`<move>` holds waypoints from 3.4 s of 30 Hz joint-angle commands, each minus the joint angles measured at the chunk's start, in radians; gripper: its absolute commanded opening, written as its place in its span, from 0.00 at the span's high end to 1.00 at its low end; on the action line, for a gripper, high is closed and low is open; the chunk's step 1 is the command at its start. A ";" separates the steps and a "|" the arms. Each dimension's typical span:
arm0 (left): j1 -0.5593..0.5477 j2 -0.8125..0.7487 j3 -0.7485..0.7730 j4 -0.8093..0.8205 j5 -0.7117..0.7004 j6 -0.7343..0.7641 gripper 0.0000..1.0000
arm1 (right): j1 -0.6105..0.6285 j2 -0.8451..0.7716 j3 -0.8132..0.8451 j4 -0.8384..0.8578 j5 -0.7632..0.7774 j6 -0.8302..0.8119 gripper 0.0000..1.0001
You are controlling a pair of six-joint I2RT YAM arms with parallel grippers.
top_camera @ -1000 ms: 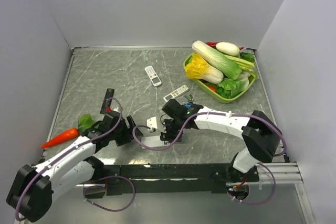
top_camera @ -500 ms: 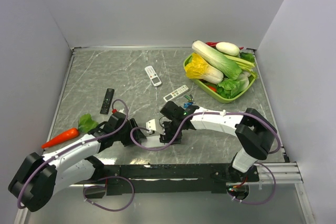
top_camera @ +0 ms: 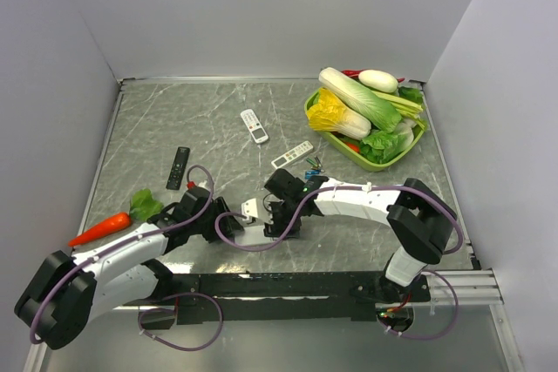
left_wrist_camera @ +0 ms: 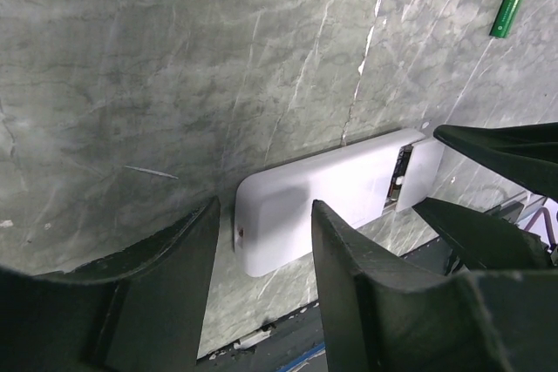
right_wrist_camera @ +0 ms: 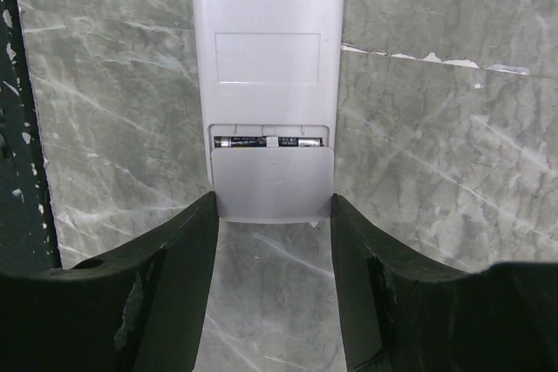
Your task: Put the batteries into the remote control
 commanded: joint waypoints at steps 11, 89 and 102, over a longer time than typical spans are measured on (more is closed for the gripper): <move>-0.011 0.014 -0.017 -0.005 0.000 -0.001 0.48 | 0.017 0.035 0.040 0.013 0.000 -0.005 0.54; -0.022 -0.004 -0.033 0.031 0.043 -0.036 0.60 | 0.041 0.005 0.030 -0.006 -0.002 0.131 0.34; -0.025 -0.027 -0.037 0.022 0.034 -0.051 0.58 | 0.044 -0.016 0.048 -0.009 0.028 0.250 0.30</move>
